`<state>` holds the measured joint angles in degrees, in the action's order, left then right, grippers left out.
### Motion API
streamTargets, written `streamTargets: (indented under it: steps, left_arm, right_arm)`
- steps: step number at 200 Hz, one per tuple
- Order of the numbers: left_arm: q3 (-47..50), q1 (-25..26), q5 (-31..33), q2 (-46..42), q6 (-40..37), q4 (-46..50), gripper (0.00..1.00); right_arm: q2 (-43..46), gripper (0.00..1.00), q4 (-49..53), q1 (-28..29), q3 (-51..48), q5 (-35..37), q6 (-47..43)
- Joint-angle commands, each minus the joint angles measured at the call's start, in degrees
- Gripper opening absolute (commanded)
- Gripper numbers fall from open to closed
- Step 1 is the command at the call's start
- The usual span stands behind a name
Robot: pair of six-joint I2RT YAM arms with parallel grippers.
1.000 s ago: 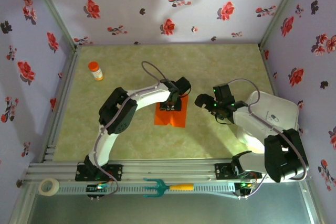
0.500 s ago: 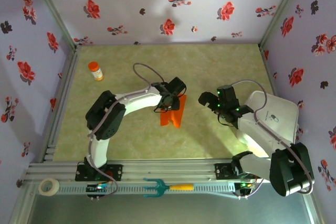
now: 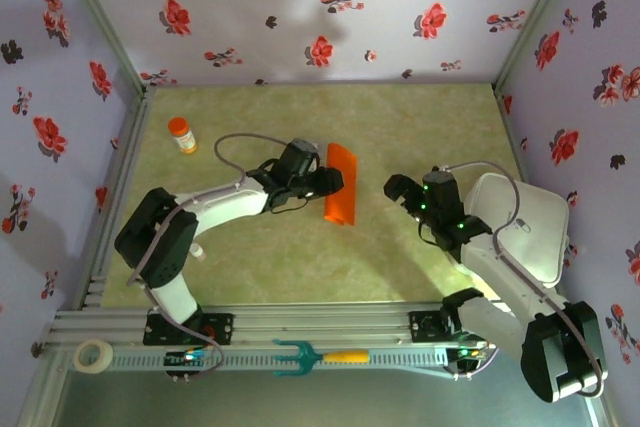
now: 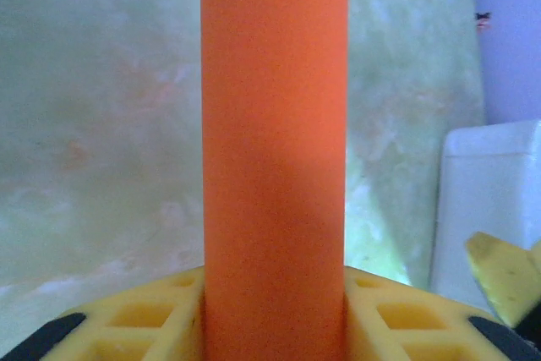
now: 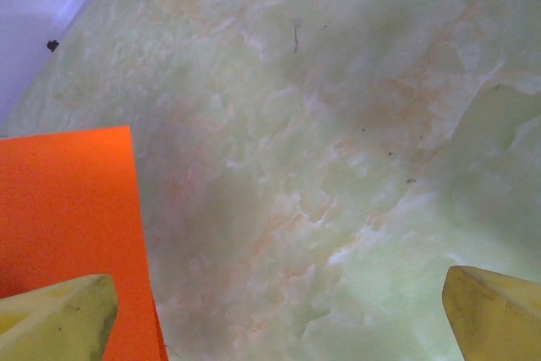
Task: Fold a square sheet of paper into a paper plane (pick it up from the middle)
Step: First fold the square sheet of paper in half at the center of the table.
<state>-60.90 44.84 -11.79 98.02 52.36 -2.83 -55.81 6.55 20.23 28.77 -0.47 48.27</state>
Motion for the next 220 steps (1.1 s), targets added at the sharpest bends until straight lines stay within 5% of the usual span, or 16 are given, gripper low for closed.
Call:
streamTargets:
  steps: [1,80,220]
  left_arm:
    - [3.5,-0.3,-5.4,-1.2,4.1,-9.4,0.39]
    - [10.5,-0.4,-10.5,3.9,12.4,-23.8,0.39]
    - [10.0,-0.2,-8.4,8.1,11.0,-15.7,0.40]
  right_arm:
    - [0.4,0.99,-5.8,-0.3,-1.7,-2.9,1.7]
    - [-4.2,0.99,-10.6,-0.4,-1.1,-13.0,1.5]
    - [-9.4,0.99,-11.4,-0.4,-0.1,-15.7,2.5]
